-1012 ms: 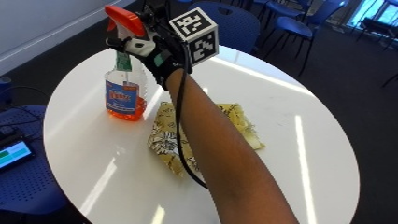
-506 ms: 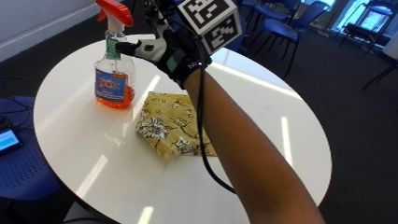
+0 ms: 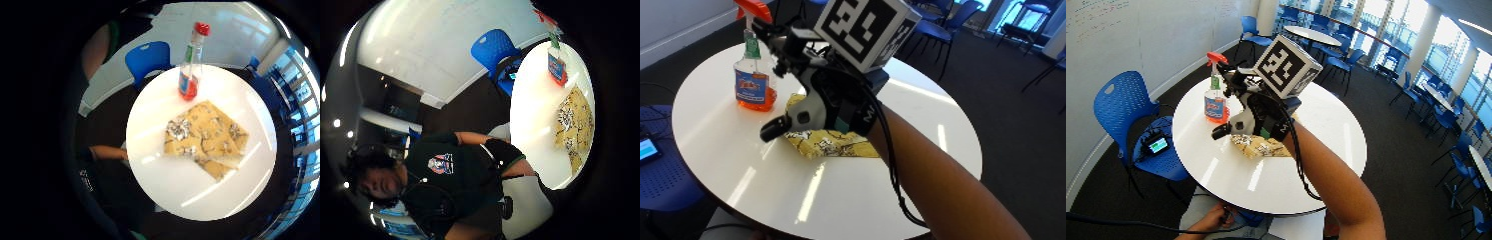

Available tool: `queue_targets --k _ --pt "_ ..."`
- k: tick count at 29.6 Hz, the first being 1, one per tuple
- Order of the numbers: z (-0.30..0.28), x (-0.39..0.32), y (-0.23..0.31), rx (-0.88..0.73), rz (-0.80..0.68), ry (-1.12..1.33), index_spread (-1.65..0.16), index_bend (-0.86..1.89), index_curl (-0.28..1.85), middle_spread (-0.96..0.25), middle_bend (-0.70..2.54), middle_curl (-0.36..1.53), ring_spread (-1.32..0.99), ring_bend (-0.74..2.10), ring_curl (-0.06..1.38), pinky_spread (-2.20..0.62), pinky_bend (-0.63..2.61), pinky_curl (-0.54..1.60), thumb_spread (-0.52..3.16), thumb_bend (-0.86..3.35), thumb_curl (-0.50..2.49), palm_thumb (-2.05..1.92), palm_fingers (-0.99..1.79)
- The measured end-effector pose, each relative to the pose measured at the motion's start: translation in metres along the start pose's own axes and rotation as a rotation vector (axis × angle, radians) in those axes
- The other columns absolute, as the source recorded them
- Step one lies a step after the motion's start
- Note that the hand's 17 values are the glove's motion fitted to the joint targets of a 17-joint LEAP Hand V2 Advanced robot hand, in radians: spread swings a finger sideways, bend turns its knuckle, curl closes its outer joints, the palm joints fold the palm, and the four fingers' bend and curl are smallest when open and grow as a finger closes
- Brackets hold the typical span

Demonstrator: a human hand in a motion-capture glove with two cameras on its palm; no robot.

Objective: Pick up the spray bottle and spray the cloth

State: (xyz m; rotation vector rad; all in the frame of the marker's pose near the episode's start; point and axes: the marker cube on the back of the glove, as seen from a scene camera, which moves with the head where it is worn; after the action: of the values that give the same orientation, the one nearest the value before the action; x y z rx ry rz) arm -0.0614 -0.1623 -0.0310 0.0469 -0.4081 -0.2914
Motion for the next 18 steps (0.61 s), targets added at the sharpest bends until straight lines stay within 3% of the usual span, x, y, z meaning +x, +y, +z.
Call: queue_targets --k 11,18 --pt "0.022 -0.027 0.066 -0.135 -0.094 0.164 -0.40 0.12 0.17 -0.04 0.30 0.38 -0.06 0.49 0.34 0.25 0.46 0.36 0.86 -0.04 0.38 0.60 0.15" --pt "0.008 -0.040 0.093 -0.101 -0.090 0.242 -0.41 0.12 0.17 -0.05 0.31 0.37 -0.06 0.47 0.33 0.25 0.45 0.36 0.86 -0.03 0.37 0.60 0.16"
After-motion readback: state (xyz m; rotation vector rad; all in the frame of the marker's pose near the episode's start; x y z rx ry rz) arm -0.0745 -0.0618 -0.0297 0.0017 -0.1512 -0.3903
